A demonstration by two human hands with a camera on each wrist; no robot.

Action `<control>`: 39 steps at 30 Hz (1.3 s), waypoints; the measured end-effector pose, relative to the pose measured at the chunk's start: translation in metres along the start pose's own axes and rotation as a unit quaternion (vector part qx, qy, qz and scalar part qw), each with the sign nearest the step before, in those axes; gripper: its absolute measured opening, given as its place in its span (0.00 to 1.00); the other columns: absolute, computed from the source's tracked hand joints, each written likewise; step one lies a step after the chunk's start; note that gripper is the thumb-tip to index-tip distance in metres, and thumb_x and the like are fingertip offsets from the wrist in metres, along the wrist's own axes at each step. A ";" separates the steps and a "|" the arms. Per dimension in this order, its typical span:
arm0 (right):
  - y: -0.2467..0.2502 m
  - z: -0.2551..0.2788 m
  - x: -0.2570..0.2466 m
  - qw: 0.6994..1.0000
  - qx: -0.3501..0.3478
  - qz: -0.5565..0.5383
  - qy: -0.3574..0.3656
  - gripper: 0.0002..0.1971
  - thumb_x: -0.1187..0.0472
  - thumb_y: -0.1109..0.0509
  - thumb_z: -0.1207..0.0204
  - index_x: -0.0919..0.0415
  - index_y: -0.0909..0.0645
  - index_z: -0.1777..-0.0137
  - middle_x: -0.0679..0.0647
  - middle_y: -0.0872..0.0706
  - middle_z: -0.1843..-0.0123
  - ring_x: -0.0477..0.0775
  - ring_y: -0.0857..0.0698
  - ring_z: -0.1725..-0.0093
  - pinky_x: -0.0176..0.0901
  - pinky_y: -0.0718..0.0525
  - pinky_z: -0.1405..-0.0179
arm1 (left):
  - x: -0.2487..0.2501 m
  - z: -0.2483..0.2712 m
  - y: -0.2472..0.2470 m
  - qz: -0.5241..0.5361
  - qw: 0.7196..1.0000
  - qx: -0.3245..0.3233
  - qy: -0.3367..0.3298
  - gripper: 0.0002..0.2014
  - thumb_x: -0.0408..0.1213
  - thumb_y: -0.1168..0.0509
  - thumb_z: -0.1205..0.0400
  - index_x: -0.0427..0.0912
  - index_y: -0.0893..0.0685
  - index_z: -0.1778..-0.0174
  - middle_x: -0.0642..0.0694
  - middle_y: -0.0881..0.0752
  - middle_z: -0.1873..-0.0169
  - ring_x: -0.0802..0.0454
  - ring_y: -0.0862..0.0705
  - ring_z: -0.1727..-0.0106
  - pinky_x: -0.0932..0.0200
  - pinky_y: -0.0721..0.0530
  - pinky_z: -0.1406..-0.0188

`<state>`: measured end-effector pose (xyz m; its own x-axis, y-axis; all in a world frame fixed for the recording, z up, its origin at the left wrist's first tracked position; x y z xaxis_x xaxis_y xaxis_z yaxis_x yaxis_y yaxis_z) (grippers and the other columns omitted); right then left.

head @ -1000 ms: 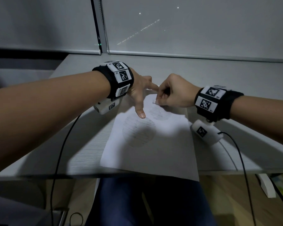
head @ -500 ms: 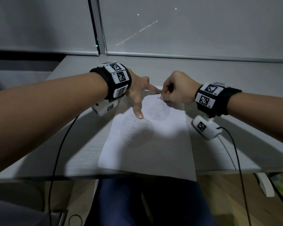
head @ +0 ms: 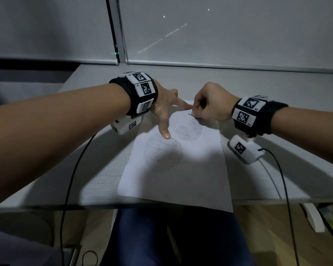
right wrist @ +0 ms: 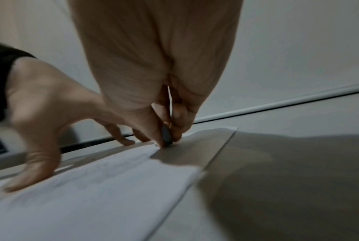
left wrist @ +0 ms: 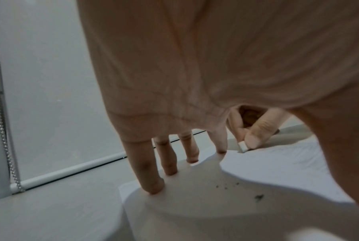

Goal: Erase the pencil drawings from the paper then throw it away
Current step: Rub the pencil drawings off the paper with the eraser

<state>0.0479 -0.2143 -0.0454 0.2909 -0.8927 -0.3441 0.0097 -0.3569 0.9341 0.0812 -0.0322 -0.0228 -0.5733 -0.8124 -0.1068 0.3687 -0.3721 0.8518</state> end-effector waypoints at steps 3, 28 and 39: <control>-0.005 0.017 -0.014 0.999 -0.026 -0.021 0.032 0.04 0.63 0.20 0.29 0.58 0.07 0.64 0.45 0.12 0.73 0.40 0.16 0.74 0.32 0.19 0.67 | -0.001 -0.003 -0.001 0.004 1.000 0.006 0.001 0.69 0.68 0.13 0.42 0.79 0.52 0.10 0.54 0.38 0.31 0.38 0.32 0.16 0.41 0.24 0.33; -0.013 0.022 -0.032 0.998 -0.025 -0.011 0.060 0.03 0.64 0.22 0.29 0.60 0.07 0.62 0.48 0.10 0.69 0.41 0.16 0.72 0.30 0.20 0.68 | 0.001 0.000 0.000 0.019 1.000 0.017 0.002 0.63 0.65 0.13 0.39 0.74 0.43 0.10 0.52 0.36 0.25 0.39 0.32 0.15 0.43 0.26 0.34; -0.012 0.010 -0.031 0.999 -0.003 -0.004 0.051 0.05 0.65 0.25 0.30 0.62 0.07 0.63 0.54 0.09 0.69 0.51 0.15 0.71 0.41 0.16 0.65 | 0.002 0.003 -0.001 0.020 1.000 0.016 0.005 0.63 0.64 0.14 0.36 0.69 0.44 0.08 0.54 0.37 0.27 0.40 0.34 0.13 0.40 0.26 0.26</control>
<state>0.0288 -0.1856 -0.0469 0.3869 -0.8568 -0.3409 0.0184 -0.3624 0.9318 0.0773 -0.0321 -0.0219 -0.5512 -0.8307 -0.0782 0.3673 -0.3257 0.8712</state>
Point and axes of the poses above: each hand's wrist, its own z-axis away from the middle knuckle, its own y-axis out of the back of the hand, x = y × z, the point moved 1 cm from there along -z, towards the middle knuckle
